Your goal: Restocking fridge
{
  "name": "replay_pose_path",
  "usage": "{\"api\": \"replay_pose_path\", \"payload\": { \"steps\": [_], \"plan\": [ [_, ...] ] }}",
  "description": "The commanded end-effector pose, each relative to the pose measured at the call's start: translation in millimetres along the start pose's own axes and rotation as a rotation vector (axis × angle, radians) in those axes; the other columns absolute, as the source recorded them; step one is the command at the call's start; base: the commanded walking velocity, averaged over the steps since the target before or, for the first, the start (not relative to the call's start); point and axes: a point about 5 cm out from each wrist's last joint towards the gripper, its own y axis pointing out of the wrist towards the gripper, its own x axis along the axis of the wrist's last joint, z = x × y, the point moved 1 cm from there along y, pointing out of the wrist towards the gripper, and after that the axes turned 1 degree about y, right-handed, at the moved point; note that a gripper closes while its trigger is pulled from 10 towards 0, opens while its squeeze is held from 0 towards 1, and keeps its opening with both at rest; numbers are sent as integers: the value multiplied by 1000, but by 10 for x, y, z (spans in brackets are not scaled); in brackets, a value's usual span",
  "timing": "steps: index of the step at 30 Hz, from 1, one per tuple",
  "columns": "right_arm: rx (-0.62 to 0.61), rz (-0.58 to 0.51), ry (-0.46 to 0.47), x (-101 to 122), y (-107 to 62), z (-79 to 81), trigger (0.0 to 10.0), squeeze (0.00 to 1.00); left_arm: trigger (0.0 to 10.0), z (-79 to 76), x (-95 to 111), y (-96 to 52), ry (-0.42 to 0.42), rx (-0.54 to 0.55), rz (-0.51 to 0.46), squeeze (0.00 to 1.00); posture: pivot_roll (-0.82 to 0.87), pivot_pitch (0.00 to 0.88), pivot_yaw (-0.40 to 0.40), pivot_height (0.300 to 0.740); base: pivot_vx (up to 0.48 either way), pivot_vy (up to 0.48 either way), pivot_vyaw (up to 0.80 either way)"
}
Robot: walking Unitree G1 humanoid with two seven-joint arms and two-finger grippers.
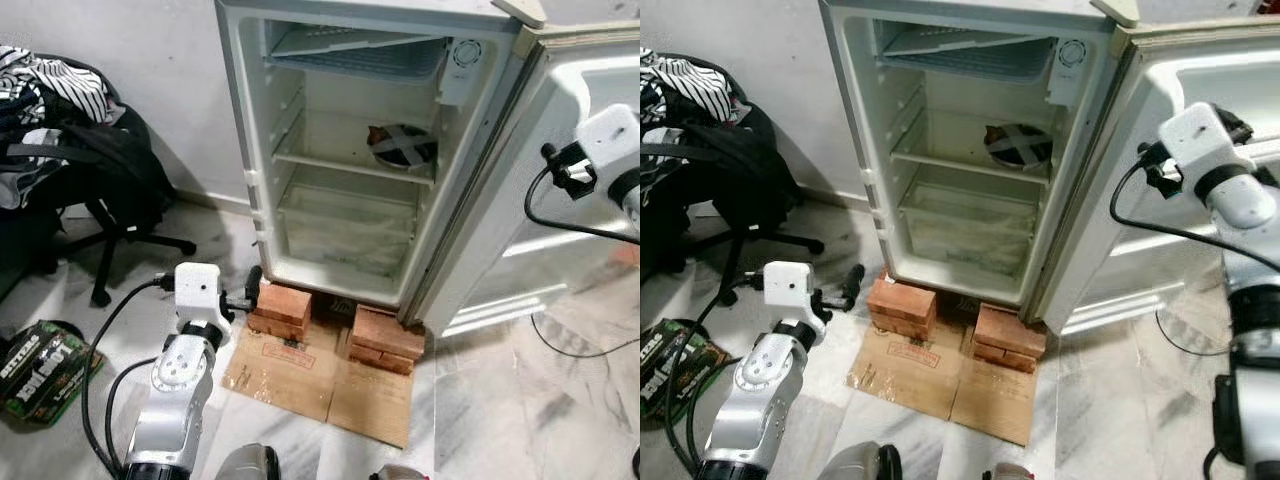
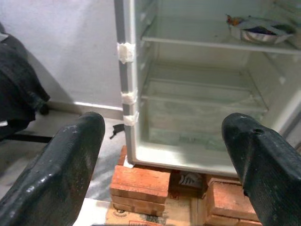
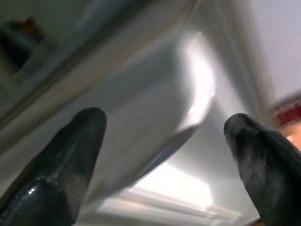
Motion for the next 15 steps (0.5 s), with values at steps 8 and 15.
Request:
{"api": "replay_pose_path", "payload": {
  "steps": [8, 15],
  "plan": [
    [127, -70, -456, 314, 133, -36, 10000, 0, 10000, 17, -7, -51, 8, 14, 3, 0, -22, 91, 8, 740, 0, 0, 0],
    [284, -15, -547, 239, 113, -17, 10000, 0, 10000, 64, -5, -71, 16, 28, 5, 0, -13, 96, -1, 740, 0, 0, 0]
  ]
}}
